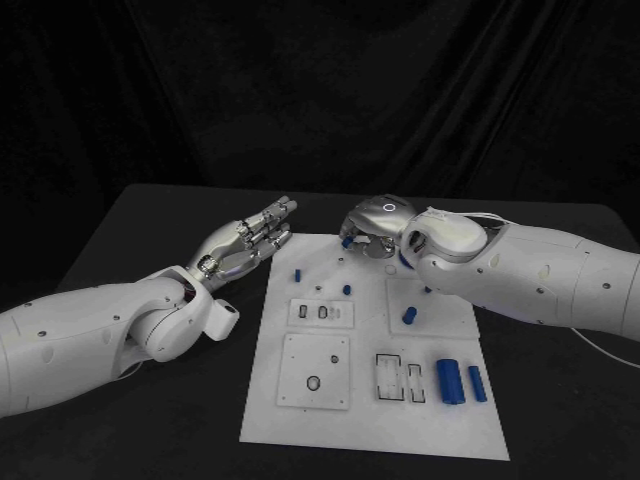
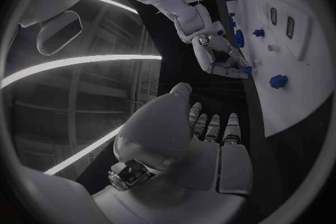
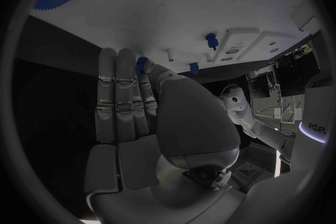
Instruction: Assemble the parts on the task board
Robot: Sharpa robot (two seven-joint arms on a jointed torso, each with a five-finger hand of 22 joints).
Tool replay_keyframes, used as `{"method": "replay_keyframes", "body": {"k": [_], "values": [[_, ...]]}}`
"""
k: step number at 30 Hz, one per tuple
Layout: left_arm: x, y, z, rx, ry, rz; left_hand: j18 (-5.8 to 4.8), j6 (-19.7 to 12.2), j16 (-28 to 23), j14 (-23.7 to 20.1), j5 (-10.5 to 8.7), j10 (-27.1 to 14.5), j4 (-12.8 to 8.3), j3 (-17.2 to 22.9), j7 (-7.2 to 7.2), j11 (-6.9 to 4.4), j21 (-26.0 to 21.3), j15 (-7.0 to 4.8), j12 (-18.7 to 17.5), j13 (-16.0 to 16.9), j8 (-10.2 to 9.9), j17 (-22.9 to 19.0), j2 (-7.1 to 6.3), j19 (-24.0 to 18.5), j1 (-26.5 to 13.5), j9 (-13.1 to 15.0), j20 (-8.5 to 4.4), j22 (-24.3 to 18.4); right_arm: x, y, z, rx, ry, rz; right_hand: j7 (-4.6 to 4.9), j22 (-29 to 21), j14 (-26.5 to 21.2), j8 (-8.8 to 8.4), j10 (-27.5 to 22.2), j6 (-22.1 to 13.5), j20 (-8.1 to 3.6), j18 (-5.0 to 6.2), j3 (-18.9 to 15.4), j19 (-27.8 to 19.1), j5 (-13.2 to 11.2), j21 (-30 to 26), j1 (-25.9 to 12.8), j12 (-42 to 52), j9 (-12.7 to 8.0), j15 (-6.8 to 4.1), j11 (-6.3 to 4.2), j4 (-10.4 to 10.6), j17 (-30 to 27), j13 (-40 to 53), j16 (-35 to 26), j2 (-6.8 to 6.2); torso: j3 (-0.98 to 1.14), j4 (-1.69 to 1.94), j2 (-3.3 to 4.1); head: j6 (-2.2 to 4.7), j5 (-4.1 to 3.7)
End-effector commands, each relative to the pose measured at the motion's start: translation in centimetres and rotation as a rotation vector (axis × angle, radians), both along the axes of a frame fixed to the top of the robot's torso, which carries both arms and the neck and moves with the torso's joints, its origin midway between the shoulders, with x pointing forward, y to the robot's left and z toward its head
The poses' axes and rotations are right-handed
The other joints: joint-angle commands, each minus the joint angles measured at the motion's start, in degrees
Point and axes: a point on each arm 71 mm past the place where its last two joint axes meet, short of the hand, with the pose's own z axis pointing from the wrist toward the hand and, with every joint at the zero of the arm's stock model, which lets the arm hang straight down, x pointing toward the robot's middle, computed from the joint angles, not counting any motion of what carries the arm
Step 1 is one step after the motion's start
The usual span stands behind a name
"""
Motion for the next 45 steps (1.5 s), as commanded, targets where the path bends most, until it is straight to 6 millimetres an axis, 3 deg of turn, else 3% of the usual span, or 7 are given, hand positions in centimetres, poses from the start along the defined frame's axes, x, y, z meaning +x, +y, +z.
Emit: {"method": "replay_keyframes", "body": {"k": [1,16,32,45], "values": [[-0.1,-0.2,0.3,-0.022,-0.02,-0.021,0.01,0.3,-0.4,0.0,0.13,0.0,0.0,0.4,0.19,0.51,-0.2,0.36,0.0,0.1,0.2,-0.1,-0.12,-0.1,0.4,0.1,0.35,-0.1,0.2,-0.3,-0.5,-0.046,0.037,-0.037,-0.05,0.2,-0.9,-0.38,-1.9,-1.4,-0.22,1.05,0.3,-0.8,-0.3,-0.4,-0.1,-0.3,-0.3,-0.12,0.13,0.1,0.0,0.0,-0.3,-0.86,0.0,-0.01,-0.01,0.01,0.05],[0.0,-0.2,0.2,-0.017,-0.011,-0.024,0.0,0.8,-0.4,0.0,0.04,0.0,0.0,0.8,0.52,0.85,-0.2,0.48,0.0,0.1,0.3,-0.1,-0.04,-0.1,0.3,0.1,0.49,-0.1,0.2,-0.2,-0.8,-0.073,0.067,-0.035,-0.36,0.5,-1.2,-0.03,-2.6,-1.8,-0.33,1.05,0.7,-1.0,-0.2,-0.6,0.3,-0.2,-0.4,-0.28,-0.07,0.0,0.1,0.1,-0.5,-0.68,0.0,-0.16,-0.06,-0.14,0.08],[0.0,-0.2,0.1,-0.013,-0.007,-0.023,0.02,1.5,-0.4,0.0,0.03,0.1,-0.1,1.0,0.74,1.09,-0.2,0.5,0.0,0.1,0.4,-0.1,-0.06,-0.1,0.2,0.2,0.55,-0.1,0.2,-0.7,-1.0,-0.083,0.077,-0.051,-0.66,0.9,-1.6,0.28,-2.3,-1.1,-0.4,1.0,0.9,-1.5,-0.1,-0.9,0.0,0.1,-0.2,-0.32,-0.22,0.1,0.1,0.2,-0.7,-0.48,0.03,-0.07,-0.03,-0.2,0.11],[-0.1,0.4,0.2,-0.009,-0.007,-0.009,0.02,1.7,-0.4,0.0,0.03,0.1,-0.1,1.0,0.79,1.16,-0.2,0.5,0.0,0.1,0.5,-0.1,-0.06,-0.1,0.2,0.3,0.56,-0.1,-0.1,-3.7,0.0,-0.017,0.013,-0.092,0.17,1.4,-0.9,-0.19,-2.0,-2.5,-0.12,0.97,-0.6,-1.0,-1.0,-1.1,-2.2,0.0,-0.6,0.03,0.16,1.5,0.4,0.3,-0.3,-1.75,0.03,-0.07,-0.03,0.34,0.59]]}}
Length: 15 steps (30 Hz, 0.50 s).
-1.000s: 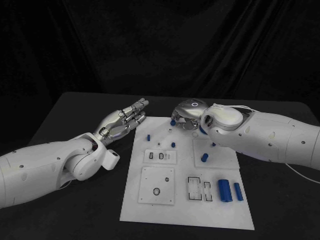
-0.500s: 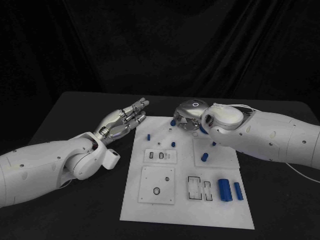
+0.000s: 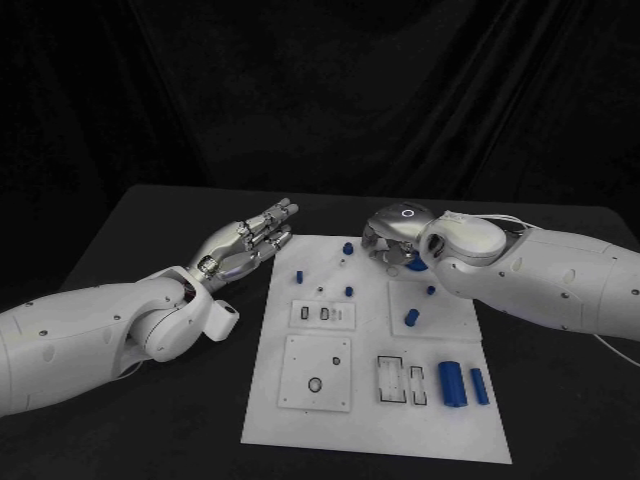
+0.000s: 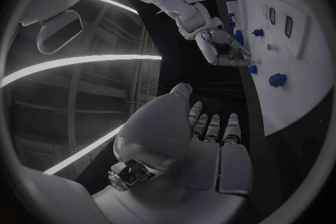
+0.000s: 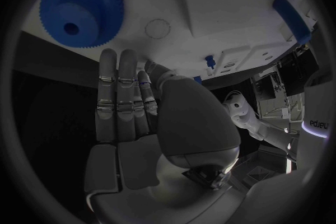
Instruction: Assemble the parts on the task board
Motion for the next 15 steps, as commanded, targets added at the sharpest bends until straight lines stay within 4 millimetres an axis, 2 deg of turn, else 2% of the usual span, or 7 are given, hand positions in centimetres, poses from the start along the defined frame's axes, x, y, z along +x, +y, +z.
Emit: {"method": "replay_keyframes", "body": {"k": [1,6,10,15], "values": [[-0.1,0.0,0.2,-0.011,-0.012,-0.009,0.02,0.3,-0.4,0.0,0.03,0.1,-0.1,0.4,-0.13,0.38,-0.2,0.5,0.0,0.1,0.3,-0.1,-0.06,0.1,0.2,0.1,0.36,-0.1,-0.2,-0.8,0.9,0.04,-0.057,-0.023,-0.02,0.1,0.2,-0.18,0.3,-0.5,0.26,0.98,-0.3,0.2,-0.5,-0.4,-0.9,0.0,-0.1,0.35,0.06,0.6,0.1,0.1,0.2,-0.01,0.01,-0.01,0.0,0.19,-0.01],[-0.2,0.1,0.2,-0.01,-0.013,-0.005,0.03,0.5,-0.4,0.0,0.03,0.2,-0.1,0.5,-0.07,0.44,-0.2,0.51,0.0,0.1,0.3,-0.1,-0.07,0.1,0.2,0.1,0.39,-0.1,-1.1,-2.8,2.8,0.052,-0.075,-0.039,-0.35,0.1,0.5,-0.22,0.5,-1.2,0.37,1.05,-2.7,0.8,-3.0,-1.1,-3.6,0.1,-0.4,0.37,-0.1,2.8,0.2,0.3,0.3,-0.45,0.02,-0.02,-0.01,0.61,-0.61],[-0.2,0.3,0.2,-0.01,-0.014,-0.002,0.03,0.5,-0.4,0.0,0.03,0.2,-0.1,0.5,-0.07,0.44,-0.2,0.51,0.0,0.1,0.3,-0.1,-0.07,0.1,0.2,0.1,0.39,-0.1,-1.9,-4.5,3.7,0.049,-0.07,-0.06,-0.69,0.1,0.4,-0.35,0.4,-2.2,0.38,1.04,-3.4,0.8,-3.1,-1.5,-3.8,0.0,-0.7,0.34,-0.1,3.1,0.2,0.3,0.2,-0.39,0.02,-0.09,-0.07,0.68,-0.92],[-0.2,0.3,0.2,-0.01,-0.014,-0.001,0.04,0.7,-0.4,0.0,0.04,0.2,-0.1,0.5,-0.06,0.46,-0.2,0.52,0.0,0.1,0.3,-0.1,-0.1,0.1,0.2,0.1,0.41,-0.1,-2.5,-6.3,3.8,0.032,-0.051,-0.089,-1.15,0.0,-0.3,-0.28,2.0,-4.0,0.43,1.01,-4.1,0.7,-2.9,-2.5,-3.3,0.6,-1.2,0.4,-0.25,3.1,0.1,0.9,-0.3,0.11,0.01,-0.1,-0.06,0.97,-1.14]]}}
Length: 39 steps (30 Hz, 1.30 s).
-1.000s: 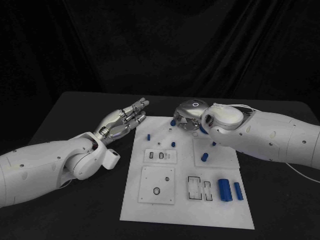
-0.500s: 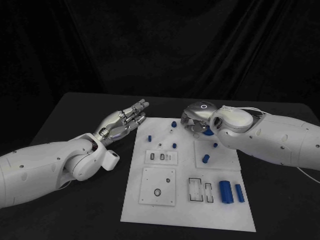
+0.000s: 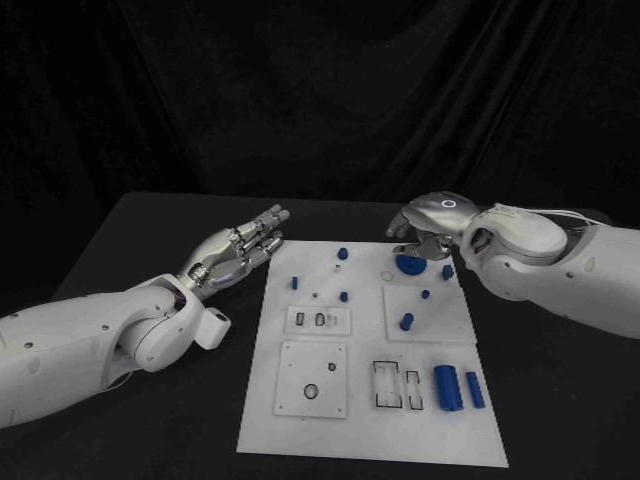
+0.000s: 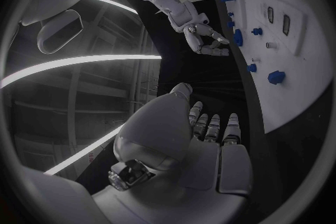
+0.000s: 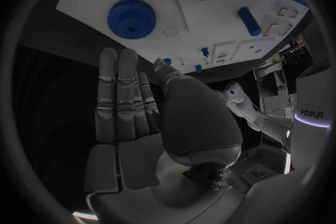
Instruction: Assemble the parts on the task board
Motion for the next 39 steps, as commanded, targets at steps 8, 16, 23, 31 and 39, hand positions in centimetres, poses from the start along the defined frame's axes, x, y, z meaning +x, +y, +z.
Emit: {"method": "replay_keyframes", "body": {"k": [8,16,23,31,39], "values": [[-0.1,-0.2,0.1,-0.014,-0.011,-0.012,0.05,0.2,-0.4,0.0,0.04,0.0,0.0,0.4,-0.05,0.27,-0.2,0.53,0.0,0.1,0.3,-0.1,-0.1,0.1,0.2,0.0,0.41,-0.1,-0.4,-2.9,-1.3,-0.034,0.042,-0.087,0.11,-0.5,-3.0,-0.11,9.0,-2.8,-0.42,0.92,-3.0,-1.2,0.2,-3.2,0.3,10.0,-1.0,-0.6,-2.5,-0.3,-0.1,7.2,-1.5,0.41,-0.08,-0.14,-0.03,0.08,0.25],[-0.1,-0.1,0.0,-0.013,-0.009,-0.01,0.05,0.2,-0.4,0.0,0.05,0.0,0.0,0.4,-0.04,0.28,-0.2,0.54,0.0,0.1,0.3,-0.1,-0.12,0.1,0.2,0.0,0.42,-0.1,-0.3,-4.2,-2.6,-0.049,0.067,-0.131,-0.85,32.5,11.1,0.09,27.5,-2.4,-1.07,-4.1,-9.3,11.0,3.1,28.7,-3.8,86.2,0.1,-1.18,-3.96,0.9,54.4,85.6,56.3,3.95,0.08,-0.19,-0.04,0.02,0.5],[-0.1,-0.1,0.0,-0.013,-0.008,-0.011,0.05,0.2,-0.4,0.0,0.05,0.0,0.0,0.4,-0.04,0.28,-0.2,0.54,0.0,0.1,0.3,-0.1,-0.12,0.1,0.2,0.0,0.42,-0.1,-0.2,-4.6,-2.7,-0.031,0.043,-0.142,-0.63,37.4,11.1,-0.24,27.5,-5.7,-1.28,-4.94,-9.2,13.5,6.0,33.8,-3.9,86.2,-0.3,-1.28,-4.03,0.6,54.4,85.6,56.3,4.38,0.02,-0.08,-0.09,-0.29,0.49],[-0.1,0.0,0.0,-0.012,-0.007,-0.01,0.05,0.2,-0.4,0.0,0.05,0.0,0.0,0.4,-0.04,0.28,-0.2,0.54,0.0,0.1,0.3,-0.1,-0.12,0.1,0.2,0.0,0.42,-0.1,-0.1,-4.7,-2.7,-0.027,0.037,-0.145,-1.51,41.0,11.1,-0.19,27.5,-7.4,-1.8,-5.75,-9.1,15.9,7.9,37.8,-4.5,86.2,-0.9,-1.97,-4.76,0.6,54.4,85.6,56.3,4.82,-0.08,-0.17,-0.09,-0.39,0.64],[-0.1,-0.1,0.0,-0.012,-0.006,-0.011,0.06,0.2,-0.4,0.0,0.07,0.0,-0.1,0.6,-0.02,0.31,-0.2,0.59,0.0,0.1,0.3,-0.1,-0.14,0.1,0.2,0.0,0.48,-0.1,0.0,-4.6,-2.9,-0.041,0.054,-0.145,-1.93,41.9,11.1,0.01,27.5,-7.3,-2.28,-5.93,-9.2,16.5,8.0,38.7,-5.6,86.2,-0.9,-2.49,-5.22,1.2,54.4,85.6,56.3,5.28,-0.09,-0.13,-0.09,-0.35,0.51]]}}
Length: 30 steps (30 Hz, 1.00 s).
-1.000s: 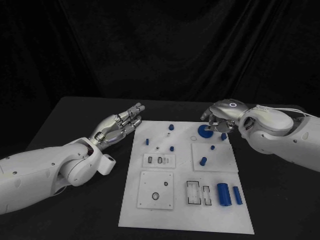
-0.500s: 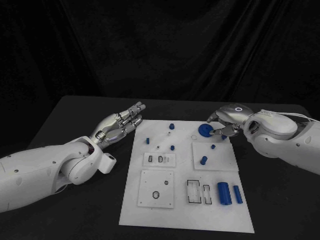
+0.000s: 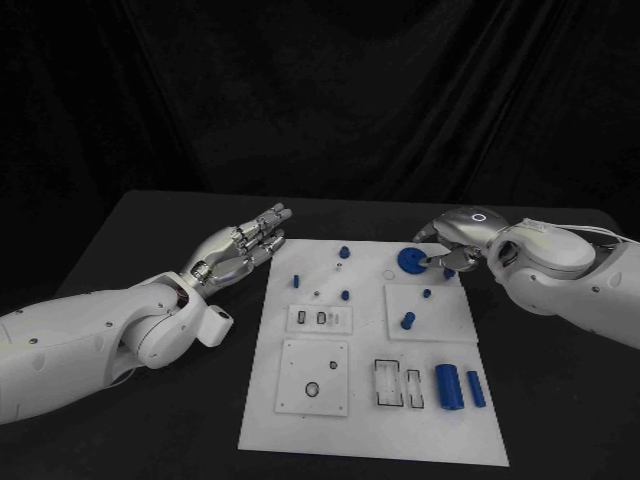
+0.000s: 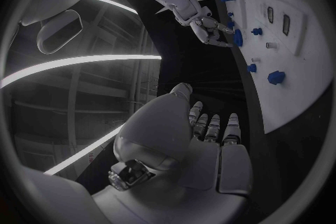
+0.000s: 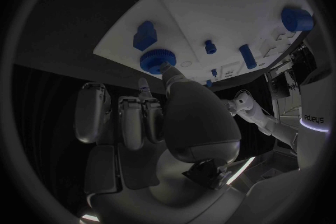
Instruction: Assemble the parts on the task board
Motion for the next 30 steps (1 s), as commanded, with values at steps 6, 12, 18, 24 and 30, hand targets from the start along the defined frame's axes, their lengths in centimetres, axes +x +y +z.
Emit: {"method": "replay_keyframes", "body": {"k": [6,12,18,24,30], "values": [[-0.1,-0.2,0.0,-0.013,-0.006,-0.014,0.07,0.2,-0.4,0.2,0.07,0.0,0.1,0.4,-0.01,0.33,-0.2,0.41,0.0,0.1,0.3,-0.1,-0.15,-0.1,0.2,0.1,0.29,-0.1,0.1,0.0,-0.4,-0.019,0.016,-0.016,0.09,6.5,6.0,0.39,6.1,1.0,-0.31,-0.67,-0.2,0.9,-1.0,1.0,-2.1,0.1,0.2,-0.65,-0.46,1.4,15.1,15.1,0.1,0.35,0.0,-0.08,-0.07,-0.4,0.09],[-0.1,-0.2,0.0,-0.012,-0.004,-0.015,0.07,0.3,-0.4,0.2,0.12,0.1,0.1,0.4,0.0,0.35,-0.2,0.45,0.1,0.1,0.3,-0.1,-0.17,-0.1,0.2,0.1,0.33,-0.1,0.2,0.2,-0.7,-0.027,0.029,-0.012,0.33,6.7,6.0,0.55,6.1,1.6,-0.28,-0.72,-0.3,1.0,-1.0,1.2,-2.8,0.1,0.3,-0.55,-0.33,1.8,15.1,15.1,0.1,0.59,-0.02,-0.09,-0.04,-0.39,0.12],[0.0,-0.2,0.0,-0.012,-0.003,-0.016,0.07,0.2,-0.4,0.2,0.16,0.1,0.1,0.5,0.01,0.35,-0.2,0.47,0.1,0.1,0.3,-0.1,-0.17,-0.1,0.2,0.1,0.35,-0.1,0.3,0.5,-1.2,-0.031,0.038,-0.004,0.51,6.7,6.0,1.06,6.1,3.0,-0.16,-0.7,-0.2,0.9,-0.8,1.1,-2.6,0.1,0.7,-0.37,-0.16,1.6,15.1,15.1,0.1,0.63,-0.01,-0.03,-0.04,-0.64,0.16],[0.0,-0.2,0.0,-0.01,0.0,-0.016,0.07,0.2,-0.4,0.2,0.23,0.0,0.0,0.6,0.02,0.37,-0.2,0.5,0.0,0.1,0.3,-0.1,-0.18,-0.1,0.2,0.0,0.39,-0.1,0.3,0.8,-1.6,-0.029,0.041,0.006,0.41,6.6,6.0,1.73,6.1,5.2,-0.05,-0.57,0.5,0.5,0.4,0.6,-1.1,0.1,1.5,-0.31,-0.2,0.3,15.1,15.1,0.1,0.44,0.01,-0.03,-0.05,-0.77,0.18],[0.0,-0.2,-0.1,-0.008,0.003,-0.016,0.08,0.2,-0.4,0.2,0.26,0.0,-0.1,0.6,0.04,0.39,-0.2,0.52,0.0,0.1,0.3,-0.1,-0.19,-0.1,0.2,0.0,0.42,-0.1,0.3,1.0,-1.9,-0.024,0.039,0.018,0.02,6.7,6.0,2.12,6.1,7.0,-0.18,-0.48,1.6,0.3,3.2,0.2,0.2,0.1,2.4,-0.53,-0.47,-0.9,15.1,15.1,0.1,0.27,0.04,0.01,-0.02,-0.79,0.12]]}}
